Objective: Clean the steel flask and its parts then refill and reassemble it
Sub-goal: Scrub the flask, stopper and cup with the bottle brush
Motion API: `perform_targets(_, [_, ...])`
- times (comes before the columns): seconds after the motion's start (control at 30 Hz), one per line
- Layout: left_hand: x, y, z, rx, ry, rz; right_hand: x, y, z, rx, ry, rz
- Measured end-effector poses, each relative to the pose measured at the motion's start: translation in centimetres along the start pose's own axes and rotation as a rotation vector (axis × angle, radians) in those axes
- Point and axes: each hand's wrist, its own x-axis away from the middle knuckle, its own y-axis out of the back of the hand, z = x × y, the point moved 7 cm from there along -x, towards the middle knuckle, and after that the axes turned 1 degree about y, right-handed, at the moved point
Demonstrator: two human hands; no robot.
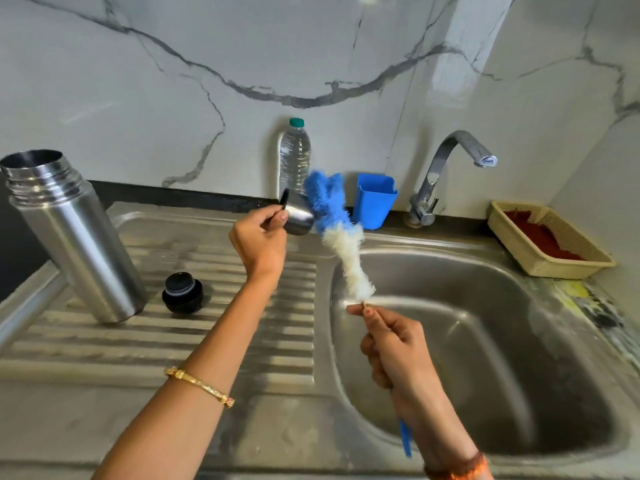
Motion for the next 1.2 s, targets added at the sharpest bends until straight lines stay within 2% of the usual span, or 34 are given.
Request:
perform_targets(0.13, [0.7,-1.1,-1.3,0.043,-0.045,-0.028,-0.8,0.3,0.3,-0.006,-0.013,-0.016])
perform_targets(0.23, [0.1,-1.0,-2.1,0.0,-0.092,-0.035,1.2,0.4,-1.7,-0.033,-0.095,0.024])
perform_targets(0.47, [3.4,-2.5,-1.3,-0.242,-0.407,0.244,0.7,0.7,-2.7,-0.13,-0.194,-0.019])
perform_targets(0.63, [2.8,0.3,0.9,-0.415,-0.46,0.239,3.1,0.4,-4.8,-0.051,-0.278,0.096])
perform_targets(0.77, [2.4,2.4,0.9,-0.518,-0.539,0.327,4.5,0.2,-5.5,-0.088,-0.34,0.128])
perform_targets(0.93, [4.0,3.3,1.8,-0.751,-0.682,0.564,3.6,1.6,-5.3,-0.142,-0.284,0.006])
perform_targets(1.03, [4.5,3.9,1.8,-0.865,-0.774,0.651,2.0,1.8,-4.5,-0.137,-0.239,-0.054])
perform_targets(1.2, [4.3,4.5,2.5,-0.978,-0.791,0.707,1.3,2.5,-4.4,0.161,-0.117,-0.184])
